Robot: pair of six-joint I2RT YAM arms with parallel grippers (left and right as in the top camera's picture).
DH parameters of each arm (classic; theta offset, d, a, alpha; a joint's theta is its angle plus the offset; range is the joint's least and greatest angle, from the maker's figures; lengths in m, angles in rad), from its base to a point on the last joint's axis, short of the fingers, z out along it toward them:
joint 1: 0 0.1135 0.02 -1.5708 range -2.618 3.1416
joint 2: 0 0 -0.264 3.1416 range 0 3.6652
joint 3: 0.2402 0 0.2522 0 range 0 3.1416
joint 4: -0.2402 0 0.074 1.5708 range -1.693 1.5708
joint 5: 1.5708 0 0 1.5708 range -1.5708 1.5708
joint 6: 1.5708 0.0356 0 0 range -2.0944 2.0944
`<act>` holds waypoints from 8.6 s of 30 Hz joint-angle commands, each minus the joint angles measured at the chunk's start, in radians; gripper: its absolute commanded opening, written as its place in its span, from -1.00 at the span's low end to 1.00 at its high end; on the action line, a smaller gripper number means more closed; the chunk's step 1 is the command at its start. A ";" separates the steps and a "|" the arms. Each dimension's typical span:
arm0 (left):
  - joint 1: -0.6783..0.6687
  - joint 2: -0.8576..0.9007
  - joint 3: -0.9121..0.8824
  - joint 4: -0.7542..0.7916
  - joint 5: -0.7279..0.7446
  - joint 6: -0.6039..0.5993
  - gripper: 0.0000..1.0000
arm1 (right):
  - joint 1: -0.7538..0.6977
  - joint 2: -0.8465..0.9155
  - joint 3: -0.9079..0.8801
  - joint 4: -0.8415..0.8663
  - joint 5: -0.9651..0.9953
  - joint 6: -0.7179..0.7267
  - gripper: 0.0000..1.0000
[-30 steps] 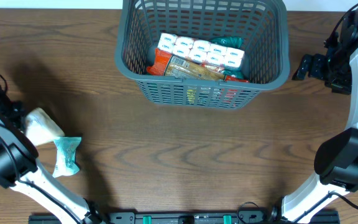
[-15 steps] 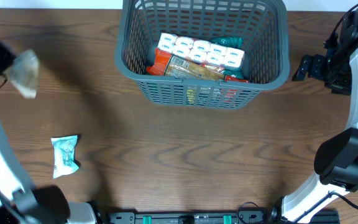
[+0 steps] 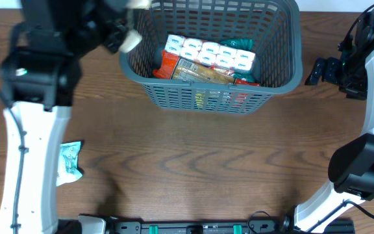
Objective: Pack container
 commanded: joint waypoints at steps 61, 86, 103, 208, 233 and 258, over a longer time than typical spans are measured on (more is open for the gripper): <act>0.208 -0.068 0.012 -0.388 -0.526 -0.533 0.98 | 0.008 0.013 -0.002 -0.029 -0.010 -0.040 0.98; 0.368 -0.695 -0.674 -0.741 -0.422 -0.578 0.97 | 0.034 0.013 -0.002 -0.026 -0.014 -0.039 0.99; 0.377 -0.407 -0.979 -0.337 -0.388 -0.591 0.96 | 0.074 0.013 -0.002 -0.014 -0.005 -0.043 0.98; -0.239 0.327 0.202 -0.318 -0.268 0.158 -0.89 | 0.047 0.013 -0.002 -0.006 0.008 -0.051 0.98; -0.261 0.570 0.196 -0.338 -0.290 0.351 0.68 | 0.047 0.013 -0.002 -0.016 0.005 -0.050 0.99; 0.050 0.131 0.197 -0.384 -0.500 -0.307 0.97 | 0.083 0.011 0.462 0.251 0.005 -0.150 0.98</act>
